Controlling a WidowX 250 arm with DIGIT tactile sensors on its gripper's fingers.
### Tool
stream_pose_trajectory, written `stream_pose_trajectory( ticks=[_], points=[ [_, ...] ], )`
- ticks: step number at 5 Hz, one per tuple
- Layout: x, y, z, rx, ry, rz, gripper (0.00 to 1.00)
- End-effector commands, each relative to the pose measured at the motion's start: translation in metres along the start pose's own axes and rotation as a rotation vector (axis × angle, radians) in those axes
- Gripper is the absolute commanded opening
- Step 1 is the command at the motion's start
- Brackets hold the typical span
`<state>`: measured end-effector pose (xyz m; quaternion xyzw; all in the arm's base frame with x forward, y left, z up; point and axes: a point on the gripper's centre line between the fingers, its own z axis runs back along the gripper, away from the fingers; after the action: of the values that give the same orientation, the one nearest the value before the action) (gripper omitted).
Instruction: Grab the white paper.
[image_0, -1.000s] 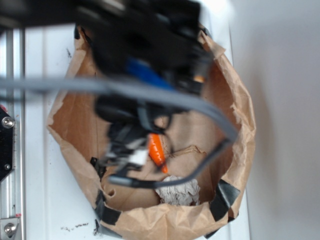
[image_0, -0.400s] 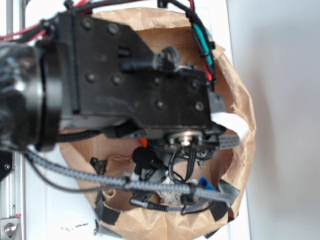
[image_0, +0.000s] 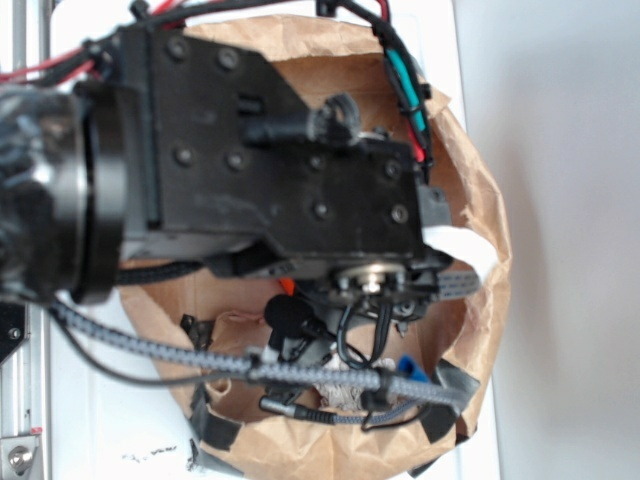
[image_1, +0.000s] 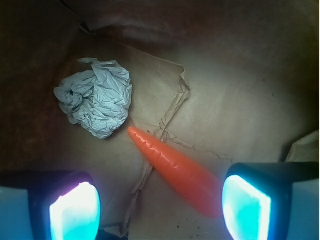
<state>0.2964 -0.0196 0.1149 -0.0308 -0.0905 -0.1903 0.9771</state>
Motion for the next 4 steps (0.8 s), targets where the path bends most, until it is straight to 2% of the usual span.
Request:
stream_pose_trajectory(
  ticks=[1, 2, 3, 4],
  points=[
    [-0.003, 0.017, -0.023, -0.061, -0.132, -0.118, 1.0],
    [-0.001, 0.001, -0.018, -0.063, -0.225, -0.235, 1.0],
    [0.01, -0.009, -0.02, -0.127, -0.283, -0.283, 1.0],
    [0.009, -0.024, -0.012, -0.114, -0.33, -0.328, 1.0]
  ],
)
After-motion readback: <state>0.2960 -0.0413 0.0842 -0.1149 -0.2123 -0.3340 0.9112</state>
